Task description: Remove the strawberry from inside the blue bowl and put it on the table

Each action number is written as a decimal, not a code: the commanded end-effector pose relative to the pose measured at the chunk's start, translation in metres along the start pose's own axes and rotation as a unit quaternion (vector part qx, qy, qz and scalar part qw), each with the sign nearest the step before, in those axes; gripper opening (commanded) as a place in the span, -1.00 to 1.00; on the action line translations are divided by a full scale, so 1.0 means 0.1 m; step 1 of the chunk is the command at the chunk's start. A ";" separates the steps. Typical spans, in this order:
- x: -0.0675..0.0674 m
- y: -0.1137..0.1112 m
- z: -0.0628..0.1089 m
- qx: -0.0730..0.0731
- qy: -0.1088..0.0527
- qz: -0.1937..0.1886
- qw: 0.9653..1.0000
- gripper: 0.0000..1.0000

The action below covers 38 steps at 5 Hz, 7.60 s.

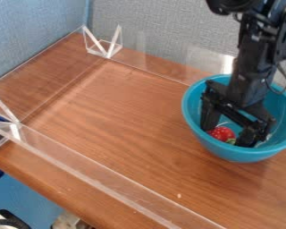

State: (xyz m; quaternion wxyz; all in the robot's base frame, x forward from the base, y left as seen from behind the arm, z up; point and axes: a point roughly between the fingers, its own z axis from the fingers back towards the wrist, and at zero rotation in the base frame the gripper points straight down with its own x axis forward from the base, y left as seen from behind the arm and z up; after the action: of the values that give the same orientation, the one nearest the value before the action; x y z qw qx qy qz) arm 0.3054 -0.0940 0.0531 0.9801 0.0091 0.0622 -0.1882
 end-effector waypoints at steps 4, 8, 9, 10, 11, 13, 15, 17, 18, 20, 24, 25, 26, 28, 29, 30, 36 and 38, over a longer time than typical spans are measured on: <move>0.15 0.00 -0.01 0.012 -0.023 -0.006 1.000 -1.00; 0.08 0.07 0.03 0.016 -0.039 0.001 0.999 -1.00; 0.09 0.09 -0.02 0.016 -0.035 0.002 0.999 -1.00; 0.11 0.11 -0.07 0.016 -0.031 0.003 0.999 -1.00; 0.12 0.13 -0.12 0.015 -0.027 0.003 1.000 -1.00; 0.14 0.16 -0.22 0.014 -0.018 0.005 1.000 -1.00; 0.15 0.21 -0.27 0.015 -0.015 0.008 1.000 -1.00; 0.10 0.23 -0.17 0.022 -0.019 0.003 1.000 -1.00; 0.07 0.24 -0.13 0.025 -0.021 0.001 0.999 -1.00; 0.04 0.26 -0.09 0.031 -0.022 -0.002 0.999 -1.00; 0.00 0.28 -0.01 0.040 -0.026 -0.011 0.999 -1.00; 0.00 0.29 -0.01 0.041 -0.026 -0.014 0.999 -1.00; 0.00 0.29 0.00 0.042 -0.027 -0.016 0.999 -1.00; 0.01 0.29 0.00 0.044 -0.028 -0.021 0.998 -1.00; -0.01 0.30 0.05 0.048 -0.031 -0.023 0.998 -1.00; -0.04 0.31 0.10 0.051 -0.032 -0.024 0.998 -1.00; -0.17 0.41 0.19 0.064 -0.029 -0.029 0.997 -1.00; -0.22 0.46 0.23 0.067 -0.029 -0.030 0.997 -1.00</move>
State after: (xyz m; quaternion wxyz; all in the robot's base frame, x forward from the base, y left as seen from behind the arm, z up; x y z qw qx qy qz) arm 0.2984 -0.0486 0.0536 0.9690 0.0654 0.0607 -0.2306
